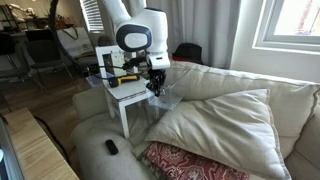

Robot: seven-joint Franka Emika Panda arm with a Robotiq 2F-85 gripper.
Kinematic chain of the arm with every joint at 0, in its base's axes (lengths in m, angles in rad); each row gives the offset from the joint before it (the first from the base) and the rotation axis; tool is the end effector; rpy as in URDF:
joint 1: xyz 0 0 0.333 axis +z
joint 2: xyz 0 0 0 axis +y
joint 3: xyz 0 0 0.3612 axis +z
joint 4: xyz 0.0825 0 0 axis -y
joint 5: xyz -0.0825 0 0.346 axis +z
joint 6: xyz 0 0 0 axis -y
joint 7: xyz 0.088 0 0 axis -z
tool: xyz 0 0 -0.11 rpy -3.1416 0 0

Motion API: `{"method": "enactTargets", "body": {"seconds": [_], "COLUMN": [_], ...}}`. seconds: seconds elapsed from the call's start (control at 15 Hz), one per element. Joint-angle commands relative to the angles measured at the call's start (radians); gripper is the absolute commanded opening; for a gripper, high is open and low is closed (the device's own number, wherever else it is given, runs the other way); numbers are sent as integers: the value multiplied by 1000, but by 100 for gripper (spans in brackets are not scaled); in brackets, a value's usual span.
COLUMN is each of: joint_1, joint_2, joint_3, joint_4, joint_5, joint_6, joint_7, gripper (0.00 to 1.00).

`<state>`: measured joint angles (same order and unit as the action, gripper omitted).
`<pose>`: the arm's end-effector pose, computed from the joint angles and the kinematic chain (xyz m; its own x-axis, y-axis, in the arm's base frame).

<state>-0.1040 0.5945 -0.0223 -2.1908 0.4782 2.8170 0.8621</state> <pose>0.5479 -0.0918 0.1818 0.1391 -0.9838 -0.1134 -0.9869 -0.1283 -0.0974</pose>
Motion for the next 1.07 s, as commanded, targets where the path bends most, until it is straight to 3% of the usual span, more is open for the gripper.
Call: {"method": "enactTargets", "body": {"seconds": [0.0,0.67,1.0], "joint_1": [-16,93,104], "joint_2": [-131,-247,-193], "joint_3": [47,49,41], "joint_4": [-82,-151,-119], "joint_5": [71,102,86], "joint_6": [-72,-153,-145], "joint_7": [-27,72,67], "gripper": [1,1,6]}}
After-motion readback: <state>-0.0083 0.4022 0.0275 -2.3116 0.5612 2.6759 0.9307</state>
